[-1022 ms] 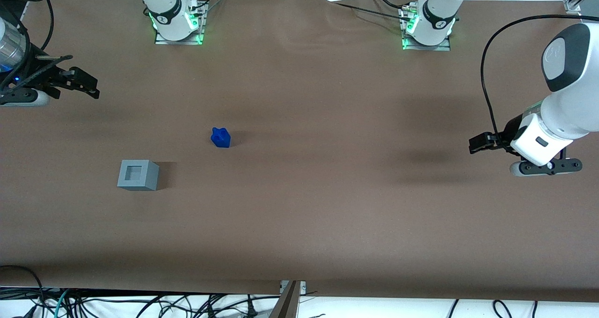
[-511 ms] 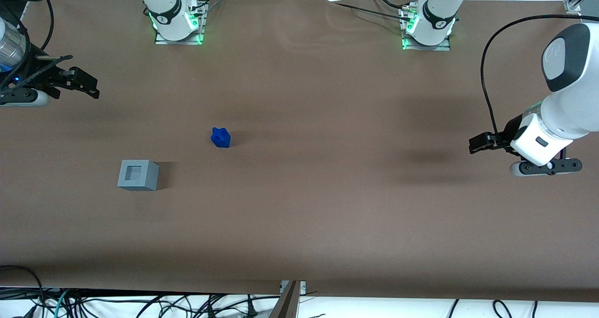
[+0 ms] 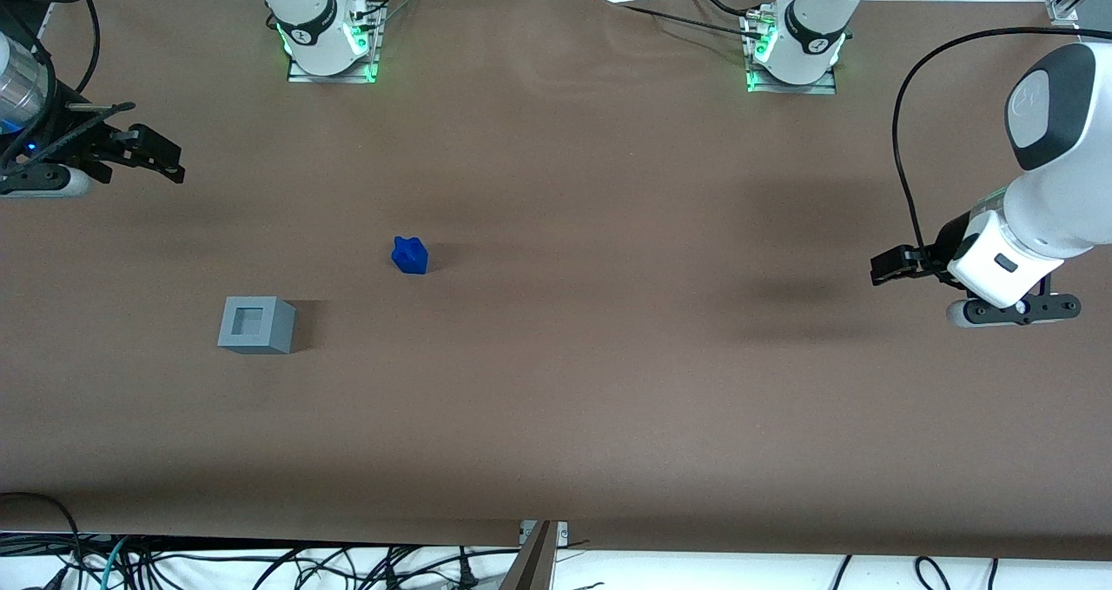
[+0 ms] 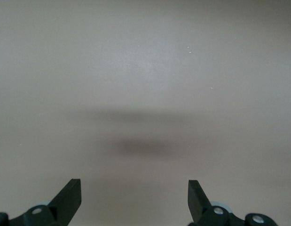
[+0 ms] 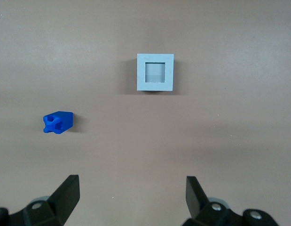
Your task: Insert blue part into gray base with right arm
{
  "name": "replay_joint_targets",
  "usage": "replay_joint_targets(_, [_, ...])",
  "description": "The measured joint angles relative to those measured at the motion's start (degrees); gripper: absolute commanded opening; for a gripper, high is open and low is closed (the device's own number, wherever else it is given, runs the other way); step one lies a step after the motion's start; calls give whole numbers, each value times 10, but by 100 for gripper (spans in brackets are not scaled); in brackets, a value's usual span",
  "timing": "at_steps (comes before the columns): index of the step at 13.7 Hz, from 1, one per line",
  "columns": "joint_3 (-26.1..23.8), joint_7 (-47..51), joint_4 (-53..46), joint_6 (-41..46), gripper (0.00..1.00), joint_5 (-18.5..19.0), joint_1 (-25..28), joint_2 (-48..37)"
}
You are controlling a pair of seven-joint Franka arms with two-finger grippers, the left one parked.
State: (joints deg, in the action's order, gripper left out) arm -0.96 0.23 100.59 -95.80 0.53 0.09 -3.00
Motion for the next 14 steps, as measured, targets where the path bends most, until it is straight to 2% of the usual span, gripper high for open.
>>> replay_joint_targets(9, [-2, 0, 0, 1, 100, 0, 2, 0])
replay_joint_targets(14, [-17, 15, 0, 35, 100, 0, 63, 12])
